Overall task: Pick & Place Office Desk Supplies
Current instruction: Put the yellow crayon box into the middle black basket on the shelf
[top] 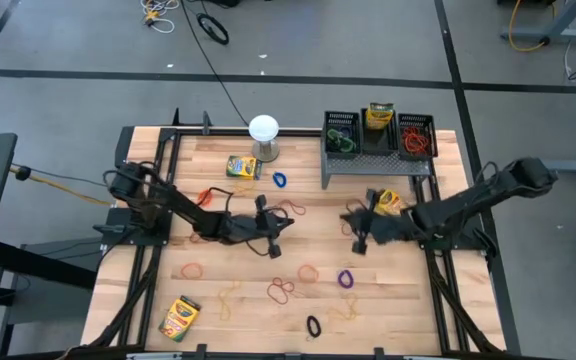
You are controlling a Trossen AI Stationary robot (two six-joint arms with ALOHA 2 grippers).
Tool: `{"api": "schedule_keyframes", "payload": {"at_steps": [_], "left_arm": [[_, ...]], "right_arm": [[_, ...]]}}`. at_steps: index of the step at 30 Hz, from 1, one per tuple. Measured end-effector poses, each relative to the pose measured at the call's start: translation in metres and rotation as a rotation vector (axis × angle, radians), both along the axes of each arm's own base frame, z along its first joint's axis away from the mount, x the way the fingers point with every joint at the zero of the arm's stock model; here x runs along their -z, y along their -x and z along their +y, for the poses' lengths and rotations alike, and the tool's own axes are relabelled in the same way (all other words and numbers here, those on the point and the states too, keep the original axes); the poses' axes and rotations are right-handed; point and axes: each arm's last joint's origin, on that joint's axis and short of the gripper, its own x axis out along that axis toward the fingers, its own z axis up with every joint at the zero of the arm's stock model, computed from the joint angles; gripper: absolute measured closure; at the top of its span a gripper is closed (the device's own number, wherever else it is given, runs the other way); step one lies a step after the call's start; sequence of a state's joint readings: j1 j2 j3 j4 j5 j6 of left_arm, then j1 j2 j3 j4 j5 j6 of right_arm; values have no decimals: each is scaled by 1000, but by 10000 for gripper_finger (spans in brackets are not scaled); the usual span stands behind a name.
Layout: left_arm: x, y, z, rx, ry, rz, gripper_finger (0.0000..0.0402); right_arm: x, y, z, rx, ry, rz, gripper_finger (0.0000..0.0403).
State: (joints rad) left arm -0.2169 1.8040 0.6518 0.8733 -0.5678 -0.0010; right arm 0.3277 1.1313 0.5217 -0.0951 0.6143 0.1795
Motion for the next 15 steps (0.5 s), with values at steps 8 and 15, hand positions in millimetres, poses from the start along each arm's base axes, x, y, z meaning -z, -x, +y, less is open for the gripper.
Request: {"api": "schedule_keyframes", "payload": {"at_steps": [8, 15], "left_arm": [[-25, 26, -12, -76, -16, 141, 394], [-30, 41, 7, -236, 62, 331, 393]], "right_arm": [[22, 23, 24, -36, -39, 28, 400], [23, 25, 27, -1, -90, 14, 399]]}}
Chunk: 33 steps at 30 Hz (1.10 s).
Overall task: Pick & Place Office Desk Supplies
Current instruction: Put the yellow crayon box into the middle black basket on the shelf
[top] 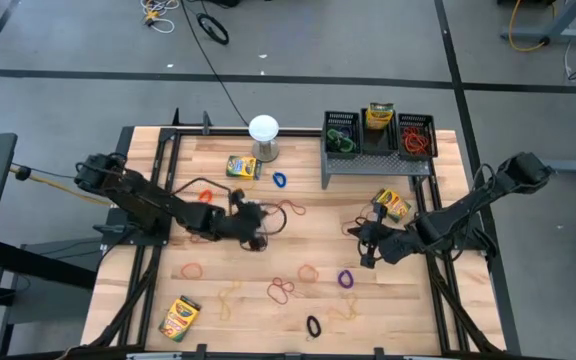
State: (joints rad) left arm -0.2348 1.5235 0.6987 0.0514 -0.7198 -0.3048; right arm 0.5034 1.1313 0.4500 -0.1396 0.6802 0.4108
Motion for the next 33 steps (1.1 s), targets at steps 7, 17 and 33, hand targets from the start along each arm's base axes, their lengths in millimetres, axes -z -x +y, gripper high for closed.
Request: {"api": "schedule_keyframes", "payload": {"at_steps": [7, 17, 33], "left_arm": [[-13, -7, 69, -277, 106, 146, 353], [-6, -6, 145, -432, 278, 151, 258], [21, -17, 167, -494, 235, 254, 280]], "right_arm": [[-2, -1, -1, 23, 43, -31, 399], [-2, -1, -1, -1, 89, -14, 398], [-2, -1, -2, 20, 129, -20, 398]]}}
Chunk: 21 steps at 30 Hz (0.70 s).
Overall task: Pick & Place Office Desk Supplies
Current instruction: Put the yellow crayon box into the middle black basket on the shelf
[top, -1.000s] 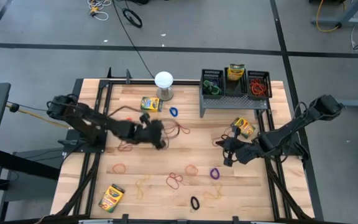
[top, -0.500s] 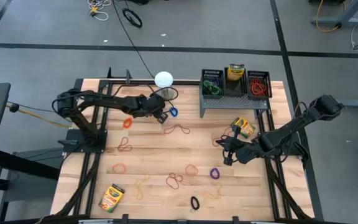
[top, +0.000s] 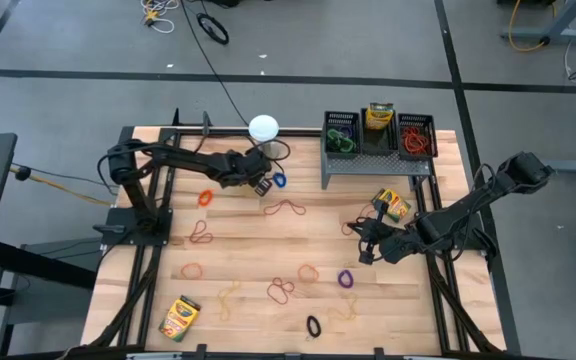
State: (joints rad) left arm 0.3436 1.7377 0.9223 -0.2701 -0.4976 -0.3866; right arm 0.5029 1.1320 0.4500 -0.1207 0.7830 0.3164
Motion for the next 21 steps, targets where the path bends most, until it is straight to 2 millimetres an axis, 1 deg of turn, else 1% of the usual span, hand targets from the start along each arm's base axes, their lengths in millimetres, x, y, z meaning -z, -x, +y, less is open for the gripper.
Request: {"api": "schedule_keyframes", "payload": {"at_steps": [7, 10, 11, 14, 16, 18, 21], "left_arm": [[5, 0, 0, 23, 37, 33, 361], [2, 2, -4, 59, 66, 60, 390], [0, 2, -6, 69, 76, 83, 394], [-10, 6, -14, 83, 83, 178, 397], [-23, 6, -22, 95, 66, 219, 397], [-38, 5, -32, 114, 45, 231, 398], [-56, 5, -52, 153, 34, 236, 398]], "right_arm": [[0, 0, 0, 1, -1, -3, 398], [0, 0, 0, 0, -1, -2, 398], [0, 0, 0, 0, -1, -3, 398], [0, 0, 0, 0, -1, -2, 398], [0, 0, 0, 0, -1, -2, 398], [0, 0, 0, 0, 0, -1, 398], [0, 0, 0, 0, 1, 2, 398]]}}
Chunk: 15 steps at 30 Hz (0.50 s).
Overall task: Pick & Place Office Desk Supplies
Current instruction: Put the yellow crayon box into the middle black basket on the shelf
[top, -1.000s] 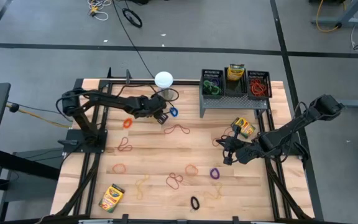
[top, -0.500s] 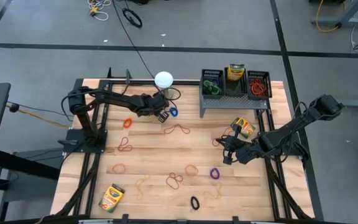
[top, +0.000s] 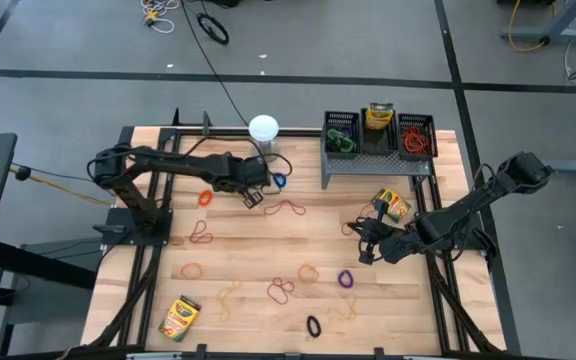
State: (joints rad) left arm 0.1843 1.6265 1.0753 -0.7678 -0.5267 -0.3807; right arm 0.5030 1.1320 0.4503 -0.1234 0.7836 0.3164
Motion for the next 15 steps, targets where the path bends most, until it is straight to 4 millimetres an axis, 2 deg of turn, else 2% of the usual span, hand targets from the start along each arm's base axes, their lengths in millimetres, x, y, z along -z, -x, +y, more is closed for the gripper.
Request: {"api": "schedule_keyframes", "payload": {"at_steps": [4, 7, 12, 15], "left_arm": [[-20, -4, -34, 49, 33, -116, 398], [-26, -11, -62, 75, 97, -246, 398], [-25, -29, -108, 136, 179, -552, 398], [-19, -37, -129, 176, 173, -738, 398]], "right_arm": [[0, 0, 0, 0, -1, -1, 398], [0, 0, 0, 9, -17, -11, 398], [-1, 1, 4, 41, -85, -55, 398], [-1, 0, 8, 106, -137, -173, 398]]}}
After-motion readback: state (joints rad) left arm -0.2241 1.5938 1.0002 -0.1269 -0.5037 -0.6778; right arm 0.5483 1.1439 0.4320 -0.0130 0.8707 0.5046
